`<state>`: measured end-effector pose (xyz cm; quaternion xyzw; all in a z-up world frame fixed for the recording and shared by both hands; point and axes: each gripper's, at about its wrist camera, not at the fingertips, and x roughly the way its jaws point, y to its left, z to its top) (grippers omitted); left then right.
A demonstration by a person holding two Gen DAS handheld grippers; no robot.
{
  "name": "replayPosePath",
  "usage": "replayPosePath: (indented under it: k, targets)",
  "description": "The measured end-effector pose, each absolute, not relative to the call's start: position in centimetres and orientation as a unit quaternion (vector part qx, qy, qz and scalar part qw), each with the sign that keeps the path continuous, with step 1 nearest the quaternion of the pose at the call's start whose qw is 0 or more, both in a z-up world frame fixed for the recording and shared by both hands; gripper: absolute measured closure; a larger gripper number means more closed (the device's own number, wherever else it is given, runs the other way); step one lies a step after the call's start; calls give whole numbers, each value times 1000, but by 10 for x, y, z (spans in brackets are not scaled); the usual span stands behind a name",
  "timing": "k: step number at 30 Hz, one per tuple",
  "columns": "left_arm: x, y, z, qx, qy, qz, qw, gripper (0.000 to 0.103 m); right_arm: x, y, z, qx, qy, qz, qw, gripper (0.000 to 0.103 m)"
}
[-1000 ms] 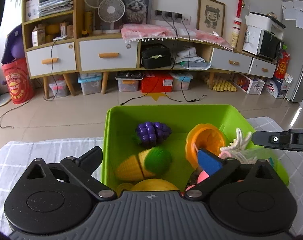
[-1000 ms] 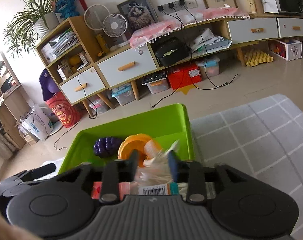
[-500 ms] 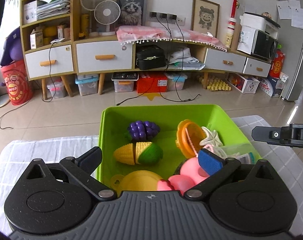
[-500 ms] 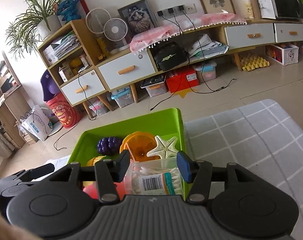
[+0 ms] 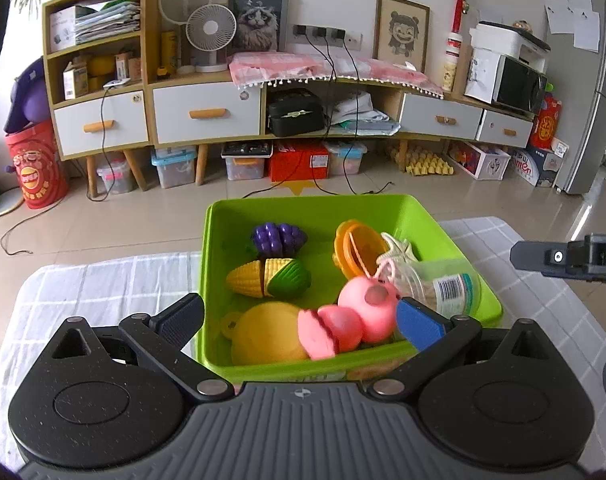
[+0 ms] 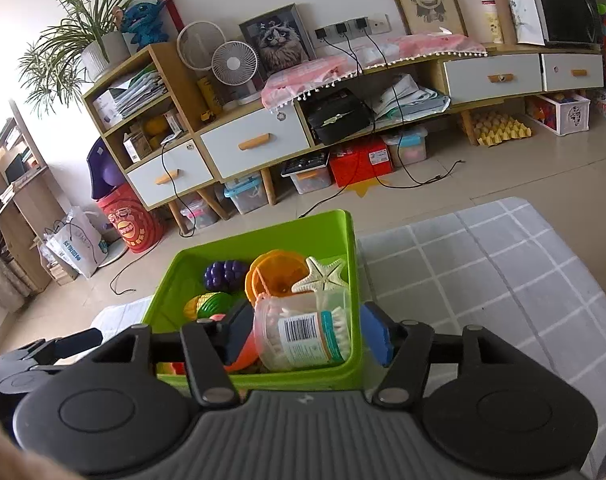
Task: Organize rigid objects
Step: 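Withdraw both tools from the bin back over the table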
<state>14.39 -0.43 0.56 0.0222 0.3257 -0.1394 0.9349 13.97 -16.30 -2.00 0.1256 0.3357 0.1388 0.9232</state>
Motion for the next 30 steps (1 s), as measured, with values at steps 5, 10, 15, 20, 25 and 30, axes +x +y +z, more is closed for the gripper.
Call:
replayPosePath:
  k: [5,10,15,20,25,30]
  targets:
    - [132,-1,5,30,324,-143,935,2,130,-162,-19,126,336,144,922,48]
    - [123,1,0,29,330,-149,932,2,121,-163,-24,122,338,148,921,44]
    - [115,4,-13,13,339,-159,927,2,115,-163,-35,116,342,148,921,36]
    - [108,6,-28,1,340,-181,923,2,111,-166,-47,107,346,145,921,28]
    - [103,0,-42,20,343,-214,914,2,106,-163,-59,90,357,158,916,25]
    - [104,-4,-53,11,352,-239,905,3,103,-159,-62,60,353,167,919,21]
